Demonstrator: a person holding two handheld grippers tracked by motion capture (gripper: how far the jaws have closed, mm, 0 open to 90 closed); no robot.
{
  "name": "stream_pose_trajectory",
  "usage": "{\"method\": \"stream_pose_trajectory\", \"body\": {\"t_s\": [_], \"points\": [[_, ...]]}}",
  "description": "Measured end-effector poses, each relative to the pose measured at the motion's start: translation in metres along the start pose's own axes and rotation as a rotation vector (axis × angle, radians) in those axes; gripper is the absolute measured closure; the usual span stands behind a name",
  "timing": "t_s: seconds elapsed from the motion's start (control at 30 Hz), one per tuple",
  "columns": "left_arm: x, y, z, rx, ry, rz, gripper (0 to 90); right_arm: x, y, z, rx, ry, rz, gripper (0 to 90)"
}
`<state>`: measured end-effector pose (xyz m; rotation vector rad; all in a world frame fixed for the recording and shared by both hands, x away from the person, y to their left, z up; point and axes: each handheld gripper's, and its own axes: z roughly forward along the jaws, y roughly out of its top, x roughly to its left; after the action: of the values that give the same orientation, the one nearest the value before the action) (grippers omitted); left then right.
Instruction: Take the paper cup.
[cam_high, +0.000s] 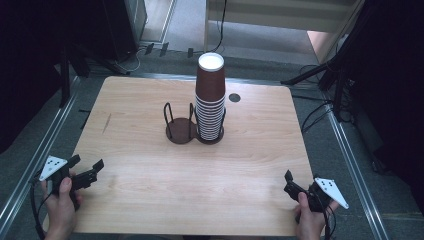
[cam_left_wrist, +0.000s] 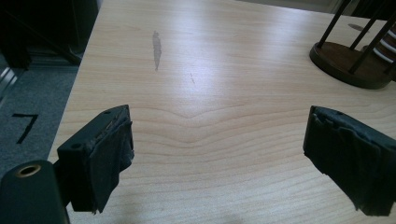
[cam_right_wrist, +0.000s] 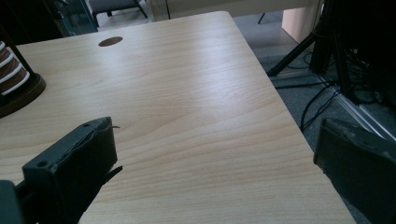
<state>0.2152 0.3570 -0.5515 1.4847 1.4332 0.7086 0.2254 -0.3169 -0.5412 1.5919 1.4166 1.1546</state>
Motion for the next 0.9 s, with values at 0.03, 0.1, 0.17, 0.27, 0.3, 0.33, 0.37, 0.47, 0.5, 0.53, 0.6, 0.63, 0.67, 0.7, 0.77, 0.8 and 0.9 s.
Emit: {"method": "stream_pose_trajectory", "body": {"t_s": [0.03, 0.1, 0.17, 0.27, 0.3, 0.33, 0.37, 0.47, 0.5, 0.53, 0.6, 0.63, 0.67, 0.7, 0.77, 0.8, 0.9], "points": [[0.000, 0.000, 0.000, 0.000, 0.000, -0.002, 9.1, 0.001, 0.000, 0.000, -0.002, 0.007, -0.014, 0.0], [0.000, 0.000, 0.000, 0.001, 0.005, -0.004, 9.1, 0.002, 0.000, 0.000, -0.004, 0.014, -0.028, 0.0], [0.000, 0.000, 0.000, -0.001, 0.005, -0.008, 9.1, 0.004, 0.000, -0.001, -0.007, 0.021, -0.041, 0.0], [0.000, -0.001, -0.001, -0.006, -0.004, -0.008, 9.1, 0.010, 0.003, -0.002, 0.001, 0.044, -0.066, 1.8], [0.000, -0.001, -0.002, -0.005, -0.006, -0.009, 9.1, 0.010, 0.003, -0.002, 0.001, 0.044, -0.066, 1.8], [0.000, -0.001, -0.002, -0.006, -0.006, -0.008, 9.1, 0.016, 0.006, -0.003, -0.003, 0.057, -0.073, 1.8], [0.000, -0.001, -0.002, -0.006, -0.006, -0.008, 9.1, 0.018, 0.008, -0.003, -0.007, 0.055, -0.079, 1.6], [0.000, -0.001, -0.002, -0.014, -0.008, -0.016, 9.1, 0.026, 0.012, -0.003, -0.018, -0.025, -0.098, 7.8], [0.000, -0.001, -0.002, -0.016, -0.006, -0.017, 9.1, 0.034, 0.020, -0.001, -0.024, -0.102, -0.091, 13.3], [0.000, -0.001, -0.002, -0.015, -0.005, -0.017, 9.1, 0.037, 0.023, 0.000, -0.034, -0.097, -0.088, 13.1], [0.000, -0.001, -0.002, -0.010, -0.008, -0.013, 9.1, 0.041, 0.029, 0.000, -0.052, -0.076, -0.085, 12.6], [0.000, -0.001, -0.002, -0.005, -0.008, -0.008, 9.1, 0.041, 0.029, 0.000, -0.052, -0.076, -0.085, 12.6], [0.000, -0.001, -0.001, -0.005, -0.008, -0.011, 9.1, 0.044, 0.031, 0.000, -0.054, -0.055, -0.082, 12.2], [0.000, -0.001, -0.001, -0.005, -0.009, -0.012, 9.1, 0.046, 0.033, 0.000, -0.053, -0.035, -0.083, 12.0], [0.000, -0.001, -0.001, -0.007, -0.011, -0.012, 9.1, 0.052, 0.037, 0.002, -0.055, 0.003, -0.099, 11.3], [0.000, -0.001, -0.001, -0.007, -0.011, -0.012, 9.1, 0.053, 0.037, 0.003, -0.055, 0.013, -0.098, 10.4], [0.000, -0.001, -0.001, -0.007, -0.018, -0.010, 9.1, 0.056, 0.039, 0.004, -0.053, 0.028, -0.102, 9.4]]}}
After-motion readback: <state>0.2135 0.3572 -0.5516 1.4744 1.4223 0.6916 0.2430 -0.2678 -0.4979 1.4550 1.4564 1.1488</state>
